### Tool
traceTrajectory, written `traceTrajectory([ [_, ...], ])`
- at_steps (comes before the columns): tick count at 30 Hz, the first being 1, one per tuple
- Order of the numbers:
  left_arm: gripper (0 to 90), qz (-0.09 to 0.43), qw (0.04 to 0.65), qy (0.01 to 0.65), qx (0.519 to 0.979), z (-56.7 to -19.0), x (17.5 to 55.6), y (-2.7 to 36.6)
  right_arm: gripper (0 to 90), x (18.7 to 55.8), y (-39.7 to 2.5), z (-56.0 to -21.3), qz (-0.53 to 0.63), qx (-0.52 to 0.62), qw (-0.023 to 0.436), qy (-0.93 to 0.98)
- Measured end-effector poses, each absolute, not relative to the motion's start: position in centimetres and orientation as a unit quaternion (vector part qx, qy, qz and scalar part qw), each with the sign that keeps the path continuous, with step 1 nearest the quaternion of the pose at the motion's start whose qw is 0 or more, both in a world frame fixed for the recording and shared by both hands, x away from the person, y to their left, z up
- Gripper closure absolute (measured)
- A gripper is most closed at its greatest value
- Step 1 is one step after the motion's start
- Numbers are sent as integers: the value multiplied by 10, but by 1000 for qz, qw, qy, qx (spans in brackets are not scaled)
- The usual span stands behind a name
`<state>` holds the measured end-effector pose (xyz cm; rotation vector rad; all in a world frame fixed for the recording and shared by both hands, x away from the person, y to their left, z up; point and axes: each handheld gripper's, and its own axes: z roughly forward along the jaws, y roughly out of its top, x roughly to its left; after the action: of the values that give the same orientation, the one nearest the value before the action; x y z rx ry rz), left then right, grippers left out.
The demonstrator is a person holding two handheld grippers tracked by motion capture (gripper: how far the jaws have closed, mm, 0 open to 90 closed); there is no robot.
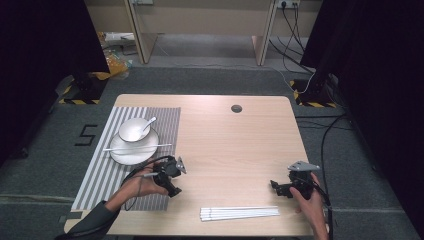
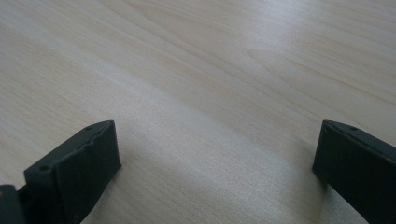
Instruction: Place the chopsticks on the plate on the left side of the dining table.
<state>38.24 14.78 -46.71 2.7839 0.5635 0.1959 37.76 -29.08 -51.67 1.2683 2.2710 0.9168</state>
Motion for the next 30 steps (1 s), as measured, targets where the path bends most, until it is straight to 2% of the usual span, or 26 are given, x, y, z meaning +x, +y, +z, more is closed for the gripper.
traceTrajectory([
  [30, 321, 23, 186, 116, 975, -470, 356, 82, 4, 378, -291, -517, 327, 450, 190, 809],
])
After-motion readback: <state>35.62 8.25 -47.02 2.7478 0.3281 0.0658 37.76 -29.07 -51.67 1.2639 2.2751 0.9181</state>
